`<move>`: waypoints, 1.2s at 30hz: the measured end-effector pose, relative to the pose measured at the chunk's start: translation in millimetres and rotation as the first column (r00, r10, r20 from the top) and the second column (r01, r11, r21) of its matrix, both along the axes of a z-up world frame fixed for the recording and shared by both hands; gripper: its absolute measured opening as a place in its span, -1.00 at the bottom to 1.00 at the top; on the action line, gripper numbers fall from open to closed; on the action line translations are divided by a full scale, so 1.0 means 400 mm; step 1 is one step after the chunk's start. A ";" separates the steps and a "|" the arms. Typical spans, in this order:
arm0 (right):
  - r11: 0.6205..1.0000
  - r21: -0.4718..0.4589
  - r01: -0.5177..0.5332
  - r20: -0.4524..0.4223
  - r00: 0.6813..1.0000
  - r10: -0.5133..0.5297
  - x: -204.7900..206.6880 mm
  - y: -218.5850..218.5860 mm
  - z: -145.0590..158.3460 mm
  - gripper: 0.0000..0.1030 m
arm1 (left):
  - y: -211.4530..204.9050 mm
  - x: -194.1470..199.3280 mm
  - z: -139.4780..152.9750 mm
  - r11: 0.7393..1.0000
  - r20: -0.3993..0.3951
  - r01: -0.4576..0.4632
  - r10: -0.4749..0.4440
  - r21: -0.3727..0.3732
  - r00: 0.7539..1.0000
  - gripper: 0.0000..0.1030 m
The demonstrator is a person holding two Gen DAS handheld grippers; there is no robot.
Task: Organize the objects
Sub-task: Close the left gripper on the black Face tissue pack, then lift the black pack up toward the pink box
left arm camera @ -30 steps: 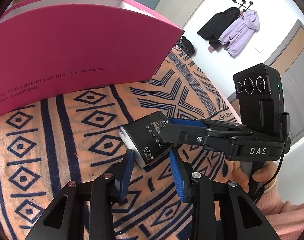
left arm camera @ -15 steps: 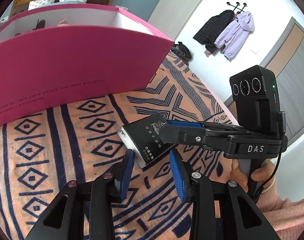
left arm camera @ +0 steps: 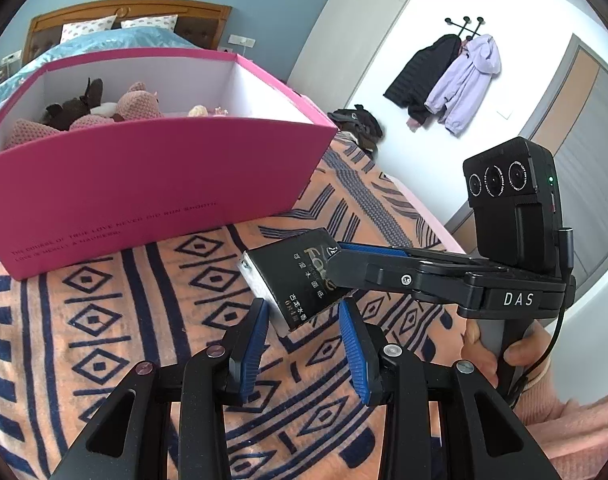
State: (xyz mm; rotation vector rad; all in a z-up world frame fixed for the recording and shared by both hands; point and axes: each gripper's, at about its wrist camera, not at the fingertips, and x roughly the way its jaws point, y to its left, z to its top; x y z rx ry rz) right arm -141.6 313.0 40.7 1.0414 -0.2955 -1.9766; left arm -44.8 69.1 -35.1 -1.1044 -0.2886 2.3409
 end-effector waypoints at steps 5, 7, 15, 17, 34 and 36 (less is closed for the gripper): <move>1.000 -0.002 -0.006 -0.011 1.000 0.006 0.001 -0.008 0.013 -0.13 | -0.008 0.007 0.012 1.000 -0.016 -0.009 0.009 -0.002 1.000 -0.30; 1.000 -0.002 -0.008 -0.020 1.000 0.008 0.004 -0.012 0.020 -0.13 | -0.013 0.008 0.018 1.000 -0.021 -0.010 0.010 -0.003 1.000 -0.30; 1.000 -0.011 -0.022 -0.050 0.999 0.022 0.006 -0.026 0.048 -0.12 | -0.024 0.009 0.039 0.999 -0.043 -0.033 0.032 -0.010 0.999 -0.30; 1.000 -0.011 -0.024 -0.055 0.998 0.023 0.007 -0.029 0.054 -0.13 | -0.026 0.009 0.043 0.999 -0.046 -0.034 0.034 -0.010 0.998 -0.30; 0.999 -0.013 -0.038 -0.098 0.995 0.036 -0.002 -0.052 0.097 -0.11 | -0.041 0.001 0.085 0.999 -0.092 -0.048 0.046 -0.025 0.995 -0.30; 0.999 -0.020 -0.039 -0.099 0.994 0.037 -0.003 -0.055 0.102 -0.09 | -0.042 -0.001 0.089 0.998 -0.094 -0.052 0.050 -0.028 0.994 -0.30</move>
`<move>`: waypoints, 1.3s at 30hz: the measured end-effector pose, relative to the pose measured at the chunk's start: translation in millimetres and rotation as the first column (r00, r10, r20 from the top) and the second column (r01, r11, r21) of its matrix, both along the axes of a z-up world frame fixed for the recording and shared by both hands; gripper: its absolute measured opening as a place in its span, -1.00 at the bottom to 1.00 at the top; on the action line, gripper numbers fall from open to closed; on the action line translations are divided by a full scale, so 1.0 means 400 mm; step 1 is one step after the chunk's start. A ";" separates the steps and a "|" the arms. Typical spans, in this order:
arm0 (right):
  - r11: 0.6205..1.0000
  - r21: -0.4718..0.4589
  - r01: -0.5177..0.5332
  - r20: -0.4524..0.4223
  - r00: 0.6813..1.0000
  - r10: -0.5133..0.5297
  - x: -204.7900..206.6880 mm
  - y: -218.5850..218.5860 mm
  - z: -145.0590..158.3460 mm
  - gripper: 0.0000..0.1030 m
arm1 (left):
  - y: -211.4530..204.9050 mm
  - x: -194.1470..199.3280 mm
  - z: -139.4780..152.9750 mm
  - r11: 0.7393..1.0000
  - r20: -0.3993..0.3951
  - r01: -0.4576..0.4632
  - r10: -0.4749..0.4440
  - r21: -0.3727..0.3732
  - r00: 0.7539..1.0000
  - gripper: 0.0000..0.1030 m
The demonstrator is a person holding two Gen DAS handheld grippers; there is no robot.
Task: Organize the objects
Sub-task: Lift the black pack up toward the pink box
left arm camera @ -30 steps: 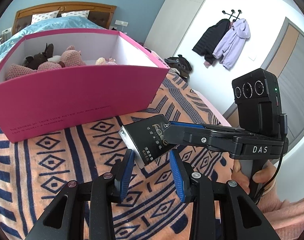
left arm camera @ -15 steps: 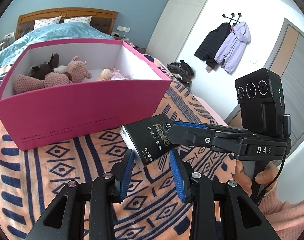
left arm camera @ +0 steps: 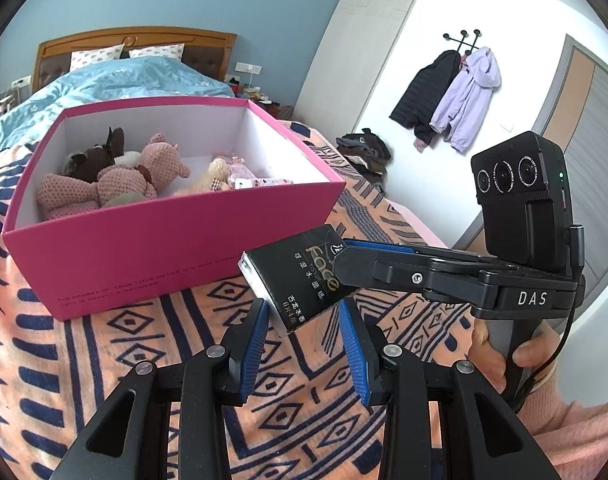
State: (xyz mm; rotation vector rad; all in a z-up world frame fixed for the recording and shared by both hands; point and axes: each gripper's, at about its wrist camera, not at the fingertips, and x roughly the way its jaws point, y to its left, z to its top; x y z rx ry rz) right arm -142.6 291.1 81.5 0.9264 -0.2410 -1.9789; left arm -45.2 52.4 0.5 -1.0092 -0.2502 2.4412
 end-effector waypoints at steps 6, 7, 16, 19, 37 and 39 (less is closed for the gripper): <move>1.000 -0.002 -0.004 -0.014 1.000 0.004 -0.003 -0.010 0.013 -0.09 | -0.008 -0.006 0.007 1.000 -0.006 -0.010 0.010 -0.004 1.000 -0.30; 1.000 -0.003 -0.006 -0.017 1.000 0.006 -0.003 -0.012 0.016 -0.09 | -0.010 -0.006 0.008 1.000 -0.008 -0.012 0.012 -0.006 1.000 -0.30; 1.000 -0.002 -0.016 -0.039 0.999 0.015 -0.009 -0.026 0.035 -0.09 | -0.021 -0.012 0.024 1.000 -0.026 -0.021 0.021 -0.010 0.999 -0.30; 1.000 0.000 -0.016 -0.042 0.999 0.016 -0.012 -0.029 0.038 -0.09 | -0.023 -0.014 0.032 1.000 -0.035 -0.023 0.023 -0.013 0.999 -0.30; 1.000 -0.003 -0.023 -0.073 0.997 0.023 -0.025 -0.038 0.065 -0.09 | -0.033 -0.030 0.059 0.999 -0.065 -0.038 0.036 -0.027 0.997 -0.30; 1.000 -0.003 -0.023 -0.075 0.997 0.023 -0.025 -0.039 0.067 -0.09 | -0.032 -0.031 0.062 0.999 -0.069 -0.038 0.036 -0.027 0.997 -0.30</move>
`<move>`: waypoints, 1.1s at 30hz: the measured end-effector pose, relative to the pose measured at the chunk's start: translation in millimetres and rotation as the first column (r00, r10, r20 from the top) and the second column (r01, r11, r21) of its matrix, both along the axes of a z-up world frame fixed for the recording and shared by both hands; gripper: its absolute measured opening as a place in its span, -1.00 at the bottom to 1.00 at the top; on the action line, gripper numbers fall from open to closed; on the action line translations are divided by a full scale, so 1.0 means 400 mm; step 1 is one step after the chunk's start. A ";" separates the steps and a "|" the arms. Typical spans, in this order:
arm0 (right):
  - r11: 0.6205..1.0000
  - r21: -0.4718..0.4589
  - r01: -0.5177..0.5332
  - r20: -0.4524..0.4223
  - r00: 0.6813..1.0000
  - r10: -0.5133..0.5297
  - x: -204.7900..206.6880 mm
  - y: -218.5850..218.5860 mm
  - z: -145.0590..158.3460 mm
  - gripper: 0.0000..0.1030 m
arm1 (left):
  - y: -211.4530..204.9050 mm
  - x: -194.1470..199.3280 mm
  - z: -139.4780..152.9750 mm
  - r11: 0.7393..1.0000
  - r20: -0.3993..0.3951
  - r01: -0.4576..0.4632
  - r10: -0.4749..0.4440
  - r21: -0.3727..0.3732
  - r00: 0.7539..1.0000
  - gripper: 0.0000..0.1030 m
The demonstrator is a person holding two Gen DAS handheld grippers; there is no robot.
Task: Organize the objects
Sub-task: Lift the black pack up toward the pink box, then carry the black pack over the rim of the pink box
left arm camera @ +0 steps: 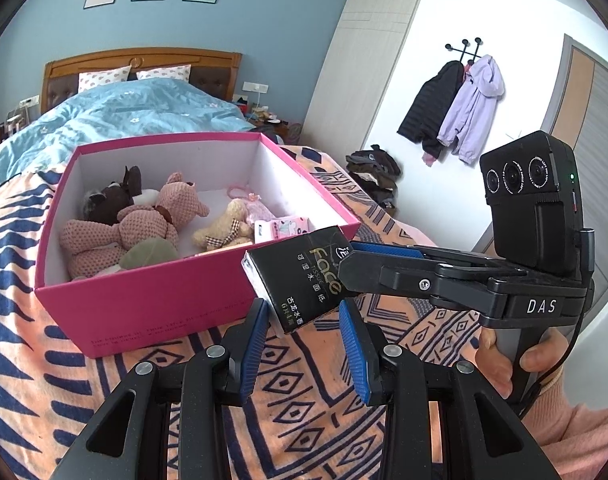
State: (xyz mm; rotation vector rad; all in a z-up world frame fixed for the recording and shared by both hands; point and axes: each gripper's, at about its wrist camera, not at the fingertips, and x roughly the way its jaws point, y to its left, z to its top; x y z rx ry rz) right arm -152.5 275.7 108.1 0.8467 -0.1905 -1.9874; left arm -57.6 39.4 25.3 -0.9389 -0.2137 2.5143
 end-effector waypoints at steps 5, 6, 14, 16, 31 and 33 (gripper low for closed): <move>1.000 0.002 -0.002 -0.007 1.000 0.002 -0.003 -0.003 0.006 -0.09 | -0.003 -0.004 0.006 1.000 -0.006 -0.002 0.002 0.003 1.000 -0.30; 1.000 0.002 -0.002 -0.009 1.000 0.002 -0.005 -0.004 0.007 -0.09 | -0.004 -0.005 0.007 1.000 -0.008 -0.003 0.003 0.003 1.000 -0.30; 1.000 -0.001 -0.003 -0.021 1.000 0.003 -0.012 -0.007 0.020 -0.09 | -0.003 -0.014 0.012 1.000 -0.010 -0.007 0.007 0.000 1.000 -0.30; 1.000 -0.001 -0.003 -0.025 1.000 0.003 -0.014 -0.008 0.022 -0.09 | -0.002 -0.018 0.014 1.000 -0.012 -0.008 0.008 -0.004 1.000 -0.30; 1.000 -0.001 -0.005 -0.031 1.000 0.005 -0.026 -0.015 0.030 -0.09 | -0.011 -0.033 0.024 1.000 -0.018 -0.017 0.017 -0.004 1.000 -0.30; 1.000 -0.002 -0.005 -0.030 1.000 0.005 -0.026 -0.015 0.030 -0.09 | -0.012 -0.035 0.025 1.000 -0.020 -0.017 0.017 -0.006 1.000 -0.30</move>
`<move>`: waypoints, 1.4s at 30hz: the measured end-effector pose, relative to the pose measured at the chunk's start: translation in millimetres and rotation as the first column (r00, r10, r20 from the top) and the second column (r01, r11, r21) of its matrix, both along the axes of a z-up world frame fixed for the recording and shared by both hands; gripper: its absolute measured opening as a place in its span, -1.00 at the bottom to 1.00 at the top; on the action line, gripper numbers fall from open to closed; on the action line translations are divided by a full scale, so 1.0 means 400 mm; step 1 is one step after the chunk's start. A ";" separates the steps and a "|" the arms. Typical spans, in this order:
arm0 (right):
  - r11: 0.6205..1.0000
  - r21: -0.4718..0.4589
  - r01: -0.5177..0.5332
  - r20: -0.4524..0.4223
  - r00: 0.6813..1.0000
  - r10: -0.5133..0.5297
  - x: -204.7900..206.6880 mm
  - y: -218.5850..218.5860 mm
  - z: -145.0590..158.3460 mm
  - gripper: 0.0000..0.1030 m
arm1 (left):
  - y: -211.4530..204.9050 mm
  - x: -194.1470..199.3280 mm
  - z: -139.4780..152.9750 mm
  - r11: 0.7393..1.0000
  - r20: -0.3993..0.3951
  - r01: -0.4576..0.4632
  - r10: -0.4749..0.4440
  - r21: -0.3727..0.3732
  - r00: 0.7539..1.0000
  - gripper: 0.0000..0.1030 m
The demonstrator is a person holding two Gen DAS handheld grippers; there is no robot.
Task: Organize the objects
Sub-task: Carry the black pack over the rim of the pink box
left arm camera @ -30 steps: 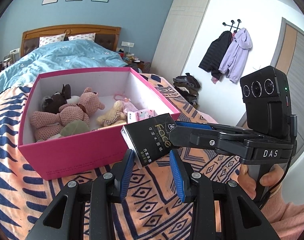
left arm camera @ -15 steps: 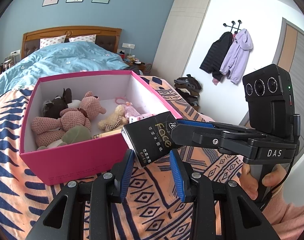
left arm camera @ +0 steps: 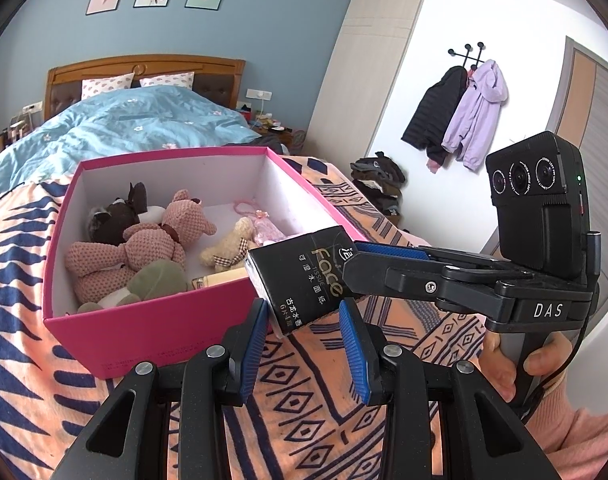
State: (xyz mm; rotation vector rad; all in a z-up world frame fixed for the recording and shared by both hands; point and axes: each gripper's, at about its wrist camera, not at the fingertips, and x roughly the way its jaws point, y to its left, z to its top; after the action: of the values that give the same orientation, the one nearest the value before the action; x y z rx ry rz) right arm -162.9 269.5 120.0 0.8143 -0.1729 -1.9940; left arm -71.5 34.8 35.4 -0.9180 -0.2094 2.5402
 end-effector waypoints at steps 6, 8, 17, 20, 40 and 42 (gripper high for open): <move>1.000 -0.003 0.002 -0.003 1.000 -0.002 -0.005 -0.003 0.003 -0.09 | -0.002 -0.006 0.003 1.000 -0.004 -0.002 0.002 -0.006 1.000 -0.30; 1.000 -0.003 0.002 -0.003 1.000 -0.002 -0.008 -0.004 0.004 -0.09 | -0.003 -0.011 0.005 1.000 -0.005 -0.003 0.003 -0.007 1.000 -0.30; 1.000 -0.007 0.000 -0.005 1.000 0.000 -0.015 -0.004 0.009 -0.09 | -0.005 -0.020 0.009 1.000 -0.007 -0.007 0.007 -0.013 1.000 -0.30; 1.000 -0.007 -0.001 -0.007 1.000 0.000 -0.017 -0.005 0.009 -0.09 | -0.004 -0.021 0.010 1.000 -0.007 -0.007 0.007 -0.014 1.000 -0.30; 1.000 -0.010 0.003 -0.019 1.000 -0.003 -0.029 -0.014 0.018 -0.09 | -0.006 -0.040 0.012 1.000 -0.018 -0.012 0.011 -0.027 1.000 -0.30; 1.000 -0.010 0.003 -0.019 1.000 -0.003 -0.028 -0.014 0.018 -0.09 | -0.006 -0.044 0.012 0.999 -0.019 -0.013 0.012 -0.030 1.000 -0.30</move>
State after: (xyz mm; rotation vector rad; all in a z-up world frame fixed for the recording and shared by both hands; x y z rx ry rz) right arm -174.2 264.0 127.2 0.7893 -0.1733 -2.0018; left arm -89.0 32.2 40.1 -0.9064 -0.1723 2.5692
